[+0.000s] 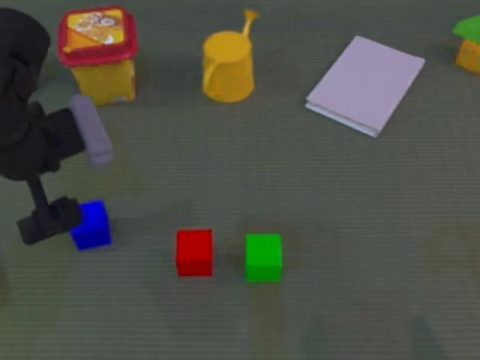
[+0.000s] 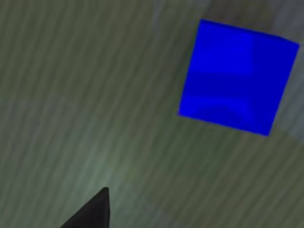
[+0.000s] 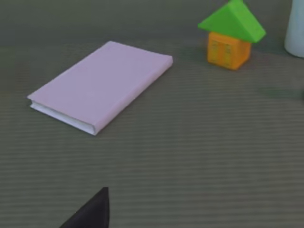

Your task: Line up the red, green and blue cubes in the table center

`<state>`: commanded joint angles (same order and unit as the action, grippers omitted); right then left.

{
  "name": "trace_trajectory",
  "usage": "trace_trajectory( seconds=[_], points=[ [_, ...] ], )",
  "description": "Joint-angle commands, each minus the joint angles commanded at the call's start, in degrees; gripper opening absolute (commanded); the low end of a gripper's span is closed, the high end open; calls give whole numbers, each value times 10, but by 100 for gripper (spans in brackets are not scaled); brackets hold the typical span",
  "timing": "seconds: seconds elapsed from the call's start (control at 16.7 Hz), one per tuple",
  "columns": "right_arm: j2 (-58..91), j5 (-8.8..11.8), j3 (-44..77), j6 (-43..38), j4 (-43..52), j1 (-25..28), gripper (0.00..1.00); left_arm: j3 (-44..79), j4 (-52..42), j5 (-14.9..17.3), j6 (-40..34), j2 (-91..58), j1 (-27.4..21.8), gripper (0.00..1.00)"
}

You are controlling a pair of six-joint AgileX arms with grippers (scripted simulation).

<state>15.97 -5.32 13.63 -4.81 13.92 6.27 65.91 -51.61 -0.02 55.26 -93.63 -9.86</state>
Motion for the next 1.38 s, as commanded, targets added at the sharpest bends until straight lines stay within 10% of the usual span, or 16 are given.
trace_trajectory(
  seconds=[0.42, 1.38],
  points=[
    [-154, 51, -132, 47, -134, -55, 100, 118, -77, 1, 91, -145, -19, 100],
    [-160, 53, -136, 48, -139, -57, 100, 34, 78, 1, 96, -218, -18, 100]
  ],
)
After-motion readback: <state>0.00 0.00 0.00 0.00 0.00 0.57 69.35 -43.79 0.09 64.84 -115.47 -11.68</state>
